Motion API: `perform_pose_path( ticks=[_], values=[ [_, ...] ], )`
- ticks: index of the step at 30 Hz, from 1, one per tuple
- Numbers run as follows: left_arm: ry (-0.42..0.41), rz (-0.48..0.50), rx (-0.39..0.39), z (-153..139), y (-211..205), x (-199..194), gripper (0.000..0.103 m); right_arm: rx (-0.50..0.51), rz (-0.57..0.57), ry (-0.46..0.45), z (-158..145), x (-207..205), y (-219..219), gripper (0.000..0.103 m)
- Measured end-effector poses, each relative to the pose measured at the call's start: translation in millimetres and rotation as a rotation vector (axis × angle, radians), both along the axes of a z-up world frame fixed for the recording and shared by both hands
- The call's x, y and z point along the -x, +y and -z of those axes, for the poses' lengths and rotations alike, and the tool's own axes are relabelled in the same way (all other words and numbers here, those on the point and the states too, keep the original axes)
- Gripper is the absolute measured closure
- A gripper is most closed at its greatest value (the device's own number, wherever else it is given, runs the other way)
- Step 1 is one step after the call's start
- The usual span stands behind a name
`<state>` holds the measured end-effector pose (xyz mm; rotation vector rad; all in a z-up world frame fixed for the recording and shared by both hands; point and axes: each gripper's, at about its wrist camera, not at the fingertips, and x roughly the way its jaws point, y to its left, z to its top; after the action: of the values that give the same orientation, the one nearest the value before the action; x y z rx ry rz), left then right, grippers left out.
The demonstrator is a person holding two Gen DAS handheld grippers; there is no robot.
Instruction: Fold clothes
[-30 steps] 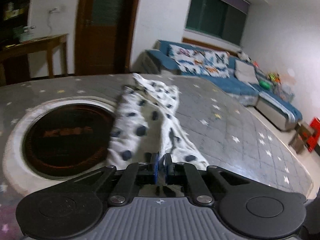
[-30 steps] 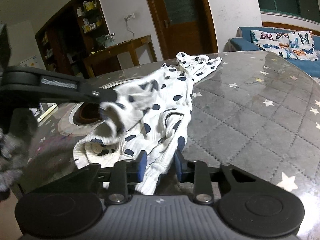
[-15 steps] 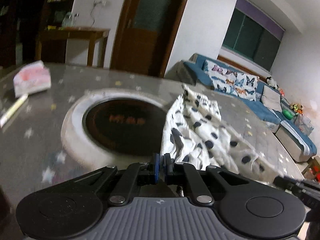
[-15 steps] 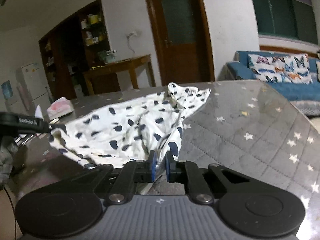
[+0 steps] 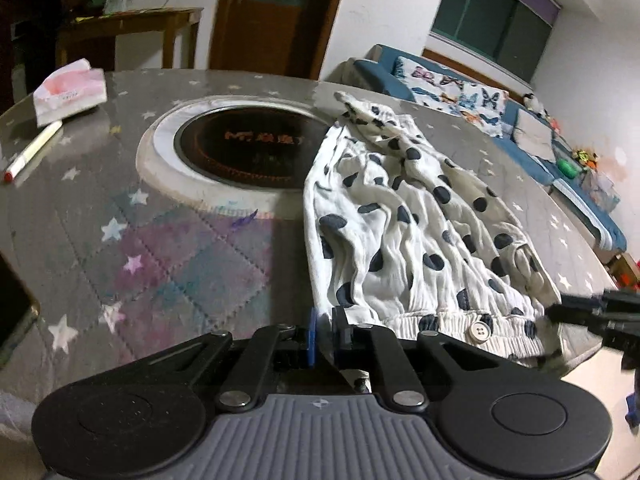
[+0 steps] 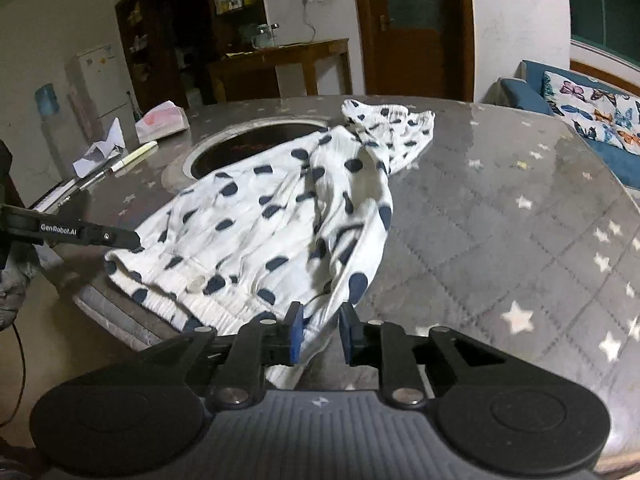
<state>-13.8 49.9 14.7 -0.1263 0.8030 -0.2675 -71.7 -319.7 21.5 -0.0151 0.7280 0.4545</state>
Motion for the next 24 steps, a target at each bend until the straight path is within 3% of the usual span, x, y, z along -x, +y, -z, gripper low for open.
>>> perform_pose_path(
  ticks=[2,6,11,18,24],
  values=[
    [-0.031,0.007,-0.013,-10.1,0.5,2.4,0.089,-0.003,-0.014,-0.014,-11.8,-5.0,-5.6,0.082],
    [-0.108,0.024,-0.006,-32.0,0.2,-1.4,0.073,0.007,-0.026,-0.072,-37.6,-28.7,-9.6,0.075],
    [-0.127,0.078,0.041,-36.1,-16.3,-20.7,0.073,0.061,-0.065,-0.14,-56.2,-84.5,9.7,0.074],
    [-0.05,0.175,0.091,-8.4,-51.9,-56.0,0.073,0.139,-0.102,-0.142,-49.9,-184.5,54.5,0.072],
    [-0.078,0.232,0.082,-12.9,-68.6,-86.3,0.073,0.217,-0.152,-0.115,-25.9,-250.7,91.0,0.068]
  ],
)
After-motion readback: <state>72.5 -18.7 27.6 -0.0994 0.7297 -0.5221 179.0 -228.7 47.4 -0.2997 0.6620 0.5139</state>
